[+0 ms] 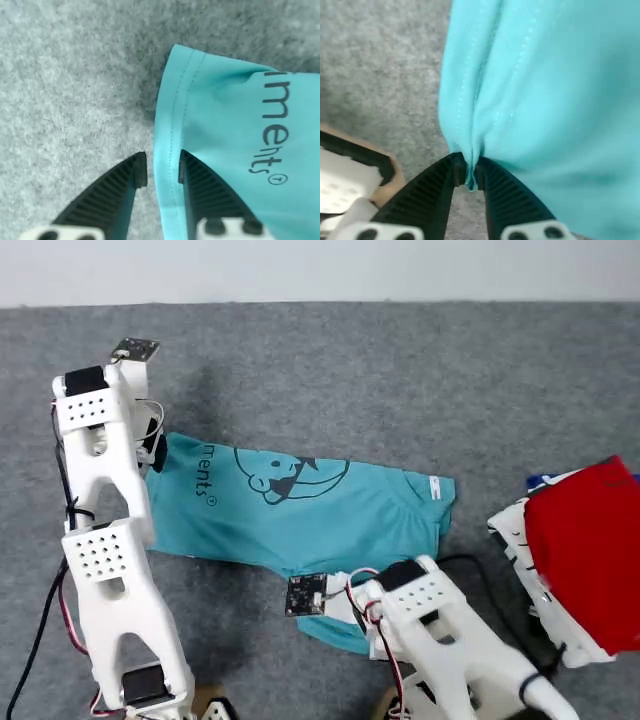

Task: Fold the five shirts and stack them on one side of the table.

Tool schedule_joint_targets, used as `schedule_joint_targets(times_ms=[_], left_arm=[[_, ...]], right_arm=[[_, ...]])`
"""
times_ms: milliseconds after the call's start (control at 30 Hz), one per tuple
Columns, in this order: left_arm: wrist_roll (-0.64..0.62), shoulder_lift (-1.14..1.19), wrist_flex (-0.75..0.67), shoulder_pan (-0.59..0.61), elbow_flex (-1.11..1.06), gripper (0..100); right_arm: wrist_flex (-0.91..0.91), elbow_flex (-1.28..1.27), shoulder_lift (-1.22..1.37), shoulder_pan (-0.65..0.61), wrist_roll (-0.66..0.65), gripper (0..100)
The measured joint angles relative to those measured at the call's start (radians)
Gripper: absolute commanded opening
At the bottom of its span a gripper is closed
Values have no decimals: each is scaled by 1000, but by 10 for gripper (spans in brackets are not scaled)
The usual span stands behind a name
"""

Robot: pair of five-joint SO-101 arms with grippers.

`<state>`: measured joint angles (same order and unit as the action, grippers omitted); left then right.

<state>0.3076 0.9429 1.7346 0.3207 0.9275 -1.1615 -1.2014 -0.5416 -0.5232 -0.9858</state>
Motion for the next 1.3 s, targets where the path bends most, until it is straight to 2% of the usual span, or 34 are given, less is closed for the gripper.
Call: schedule_joint_targets(times_ms=[100,433,567,800,1100,1200,1300], left_arm=[[0,0,0,0,0,115],[0,0,0,0,0,115],[0,0,0,0,0,115],[0,0,0,0,0,115],[0,0,0,0,0,115],[0,0,0,0,0,115],[0,0,0,0,0,115]], right_arm=[[-21,83,0,8,8,10],[-2,331,0,221,9,10],[87,333,0,261,15,10],[253,333,63,278,112,10],[539,333,244,361,330,13],[577,333,279,381,382,61],[583,333,298,387,400,188]])
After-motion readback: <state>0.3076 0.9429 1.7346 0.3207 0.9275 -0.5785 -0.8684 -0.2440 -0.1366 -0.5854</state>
